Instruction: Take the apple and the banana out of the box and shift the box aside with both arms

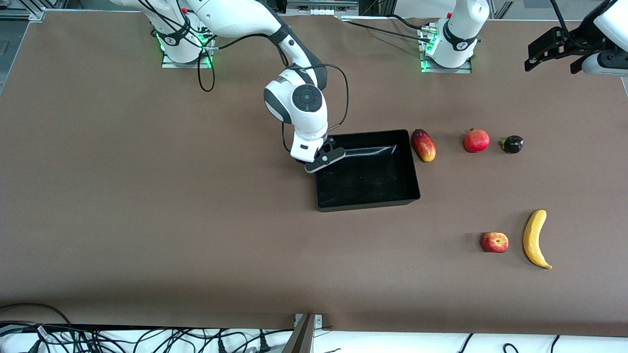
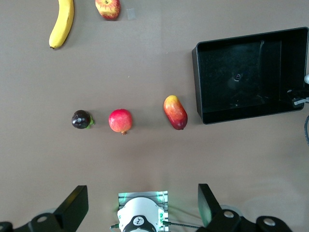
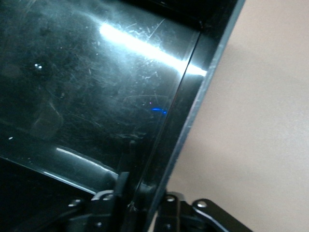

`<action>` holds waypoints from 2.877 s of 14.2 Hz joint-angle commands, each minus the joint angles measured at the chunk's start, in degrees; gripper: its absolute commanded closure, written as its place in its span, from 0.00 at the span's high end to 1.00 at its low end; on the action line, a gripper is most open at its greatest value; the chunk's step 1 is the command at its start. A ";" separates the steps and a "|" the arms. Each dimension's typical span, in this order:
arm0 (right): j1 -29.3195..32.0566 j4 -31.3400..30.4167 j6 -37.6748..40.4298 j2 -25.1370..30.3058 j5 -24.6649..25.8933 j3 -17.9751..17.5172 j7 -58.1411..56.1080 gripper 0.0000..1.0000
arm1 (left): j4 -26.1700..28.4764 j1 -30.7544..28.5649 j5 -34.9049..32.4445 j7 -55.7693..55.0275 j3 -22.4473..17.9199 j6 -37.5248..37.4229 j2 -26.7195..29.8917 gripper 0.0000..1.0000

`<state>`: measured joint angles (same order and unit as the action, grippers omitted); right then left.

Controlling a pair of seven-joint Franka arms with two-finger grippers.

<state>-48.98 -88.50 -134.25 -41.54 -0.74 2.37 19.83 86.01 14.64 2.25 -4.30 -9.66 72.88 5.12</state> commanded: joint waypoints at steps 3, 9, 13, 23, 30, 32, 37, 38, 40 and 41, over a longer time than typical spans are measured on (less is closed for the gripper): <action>0.72 1.49 0.65 1.01 0.92 1.76 -0.67 0.00 | 1.35 0.83 -0.50 -0.80 -0.54 0.94 1.38 1.00; 8.70 1.05 16.19 11.20 -2.67 6.42 -6.08 0.00 | 1.44 -2.24 -0.50 -0.80 1.73 1.30 1.21 1.00; 23.10 0.70 25.07 15.43 -8.04 6.69 -22.86 0.00 | 1.44 -2.60 -0.58 -0.80 2.01 1.48 0.94 1.00; 32.90 -18.08 15.00 20.53 -8.22 17.31 -36.44 0.00 | 1.44 -2.42 -1.11 -0.80 2.01 1.12 0.77 1.00; 32.90 -32.34 4.52 24.31 -8.22 20.92 -35.56 0.00 | 1.44 -2.42 -1.02 -0.80 2.01 1.04 0.77 1.00; 32.90 -34.18 2.78 24.31 -8.74 20.93 -35.39 0.00 | 1.53 -2.42 -1.11 -0.80 2.01 1.04 0.77 1.00; 32.90 -36.74 1.01 24.14 -8.84 20.93 -35.38 0.00 | 1.53 -2.42 -1.02 -0.80 2.01 1.04 0.68 1.00; 32.90 -36.74 1.18 24.05 -8.84 20.93 -35.38 0.01 | 1.53 -2.42 -1.02 -0.80 2.01 1.04 0.77 1.00; 32.81 -36.39 1.62 24.31 -8.84 20.93 -35.56 0.42 | 1.53 -2.51 -1.02 -0.80 2.01 1.04 0.68 1.00; 32.81 -36.13 1.71 24.31 -8.84 20.93 -35.47 0.72 | 1.44 -2.51 -1.02 -0.80 2.01 1.04 0.68 1.00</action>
<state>-15.40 -123.48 -132.81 -18.76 -9.04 22.61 -14.91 86.61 12.62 2.25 -4.50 -8.34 73.31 5.06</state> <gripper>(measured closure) 0.797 0.000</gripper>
